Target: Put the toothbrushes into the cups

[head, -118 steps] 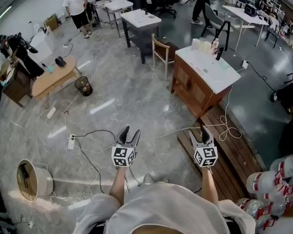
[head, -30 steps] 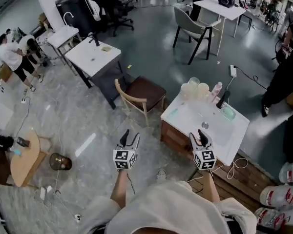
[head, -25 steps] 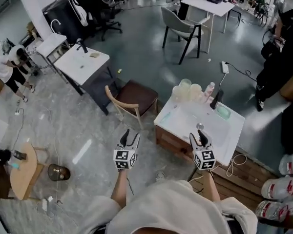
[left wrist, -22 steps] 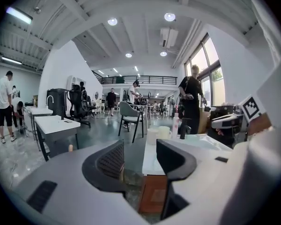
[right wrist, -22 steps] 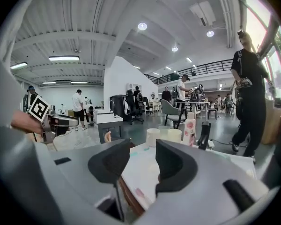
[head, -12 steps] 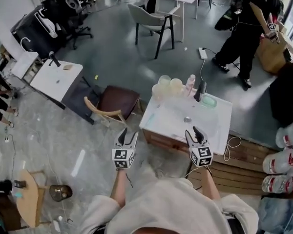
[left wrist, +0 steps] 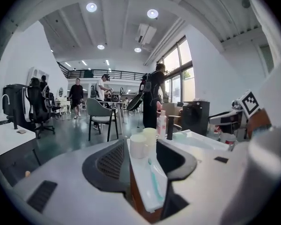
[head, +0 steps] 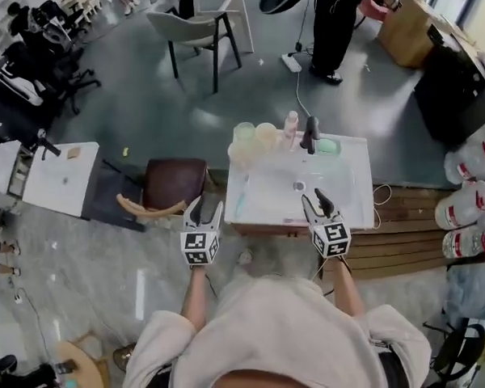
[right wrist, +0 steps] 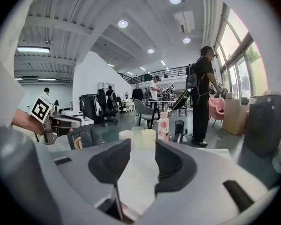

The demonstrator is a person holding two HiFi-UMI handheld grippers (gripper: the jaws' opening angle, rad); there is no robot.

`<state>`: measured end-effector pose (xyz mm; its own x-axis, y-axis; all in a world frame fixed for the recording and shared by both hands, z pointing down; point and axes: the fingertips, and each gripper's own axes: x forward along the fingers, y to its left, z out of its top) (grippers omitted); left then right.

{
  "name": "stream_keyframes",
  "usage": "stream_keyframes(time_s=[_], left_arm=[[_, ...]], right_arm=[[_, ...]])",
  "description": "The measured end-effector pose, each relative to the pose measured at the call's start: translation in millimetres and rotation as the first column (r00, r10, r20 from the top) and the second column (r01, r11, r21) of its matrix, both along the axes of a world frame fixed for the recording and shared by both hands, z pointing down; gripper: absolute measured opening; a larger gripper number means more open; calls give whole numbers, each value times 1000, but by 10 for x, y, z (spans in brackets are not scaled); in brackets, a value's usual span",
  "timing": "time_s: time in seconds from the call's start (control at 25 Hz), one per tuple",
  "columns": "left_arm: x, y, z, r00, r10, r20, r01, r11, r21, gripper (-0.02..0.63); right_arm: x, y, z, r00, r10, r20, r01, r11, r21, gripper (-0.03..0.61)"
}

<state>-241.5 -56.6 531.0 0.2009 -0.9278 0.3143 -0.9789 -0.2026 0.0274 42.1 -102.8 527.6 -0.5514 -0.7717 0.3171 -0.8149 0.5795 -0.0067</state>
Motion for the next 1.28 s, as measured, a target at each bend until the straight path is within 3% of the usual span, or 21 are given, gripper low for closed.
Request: stream_keyframes(time_s=[0.48, 0.8, 1.0, 1.28], left_arm=[[-57, -713, 140, 979, 200, -29, -201, 979, -22, 213], [20, -886, 297, 967, 251, -52, -254, 966, -50, 212], [198, -950, 330, 965, 257, -48, -259, 964, -62, 212], [617, -992, 350, 972, 235, -27, -237, 968, -80, 212]], right_arm=[[22, -94, 63, 978, 204, -44, -205, 979, -21, 150], [203, -11, 195, 961, 262, -88, -266, 963, -48, 150], [524, -62, 274, 951, 295, -94, -301, 952, -59, 150], [1285, -154, 350, 940, 325, -103, -333, 940, -72, 150]])
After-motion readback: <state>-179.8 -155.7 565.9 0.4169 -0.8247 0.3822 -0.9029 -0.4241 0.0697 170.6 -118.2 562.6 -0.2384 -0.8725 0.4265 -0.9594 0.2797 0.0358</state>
